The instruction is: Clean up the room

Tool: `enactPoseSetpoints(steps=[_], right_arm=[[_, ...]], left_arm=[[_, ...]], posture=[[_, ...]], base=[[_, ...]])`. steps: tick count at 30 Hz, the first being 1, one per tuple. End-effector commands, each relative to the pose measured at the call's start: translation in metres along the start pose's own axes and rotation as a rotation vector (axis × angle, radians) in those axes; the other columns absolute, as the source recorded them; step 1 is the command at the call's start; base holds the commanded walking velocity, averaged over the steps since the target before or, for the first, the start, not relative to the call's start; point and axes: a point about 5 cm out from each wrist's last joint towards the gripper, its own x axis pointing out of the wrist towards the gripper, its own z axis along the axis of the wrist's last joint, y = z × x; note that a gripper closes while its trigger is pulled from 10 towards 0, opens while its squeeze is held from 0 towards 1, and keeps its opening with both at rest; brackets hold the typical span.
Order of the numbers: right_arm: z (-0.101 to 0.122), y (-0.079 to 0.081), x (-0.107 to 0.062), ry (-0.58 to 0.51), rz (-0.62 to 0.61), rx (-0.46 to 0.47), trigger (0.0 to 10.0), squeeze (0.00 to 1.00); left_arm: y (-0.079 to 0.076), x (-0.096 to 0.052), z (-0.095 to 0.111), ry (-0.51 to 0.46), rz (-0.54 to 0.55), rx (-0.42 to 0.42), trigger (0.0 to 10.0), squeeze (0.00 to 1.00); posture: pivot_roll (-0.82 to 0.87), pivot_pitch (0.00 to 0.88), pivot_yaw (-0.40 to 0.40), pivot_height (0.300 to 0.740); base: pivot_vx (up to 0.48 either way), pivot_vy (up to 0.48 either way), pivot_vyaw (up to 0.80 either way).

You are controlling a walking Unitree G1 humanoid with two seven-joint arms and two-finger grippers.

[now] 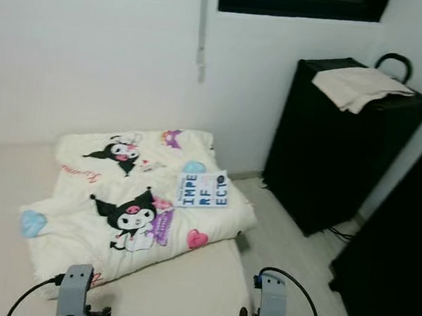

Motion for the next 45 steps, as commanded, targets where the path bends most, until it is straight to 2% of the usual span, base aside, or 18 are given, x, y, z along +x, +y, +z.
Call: enactPoseSetpoints(steps=[1,15,24,25,26,38,45], right_arm=[[0.0009,-0.0049,-0.0005,-0.004,-0.015,-0.004,10.0,0.0],[-0.0026,-0.0047,-0.0008,0.008,-0.016,-0.003,10.0,0.0],[-0.0023,-0.001,-0.0008,-0.003,0.029,0.002,10.0,0.0],[-0.0023,-0.0003,-0.0008,-0.002,0.038,-0.019,10.0,0.0],[-0.0028,0.0011,-0.0008,0.003,0.056,-0.043,10.0,0.0],[-0.0035,0.0023,-0.001,0.006,0.088,-0.06,10.0,0.0],[-0.005,-0.0032,-0.0019,0.018,0.084,-0.103,10.0,0.0]], left_arm=[[-0.004,0.0001,-0.0059,0.024,-0.014,0.004,10.0,0.0],[-0.0025,-0.0005,-0.0085,0.032,-0.016,0.008,10.0,0.0],[-0.0022,-0.0005,-0.0078,0.03,-0.015,0.011,10.0,0.0],[-0.0026,-0.0005,-0.0077,0.029,-0.017,0.007,10.0,0.0],[-0.0032,-0.0004,-0.0078,0.028,-0.019,0.001,10.0,0.0],[-0.0061,0.0,-0.009,0.034,-0.022,-0.01,10.0,0.0],[-0.0077,0.0,-0.0115,0.035,-0.02,-0.031,10.0,0.0]], posture=[[0.06,0.0,-0.031,0.74],[0.06,0.0,-0.026,0.74],[0.06,0.0,-0.022,0.74],[0.06,0.0,-0.022,0.74],[0.06,0.0,-0.023,0.74],[0.05,0.0,-0.023,0.74],[0.05,0.0,-0.035,0.74]], base=[[0.0,-0.48,0.0],[0.0,-0.48,0.0],[0.0,-0.48,0.0],[0.0,-0.3,0.0],[0.0,0.0,0.57],[0.0,0.0,0.73],[0.0,0.0,0.74]])
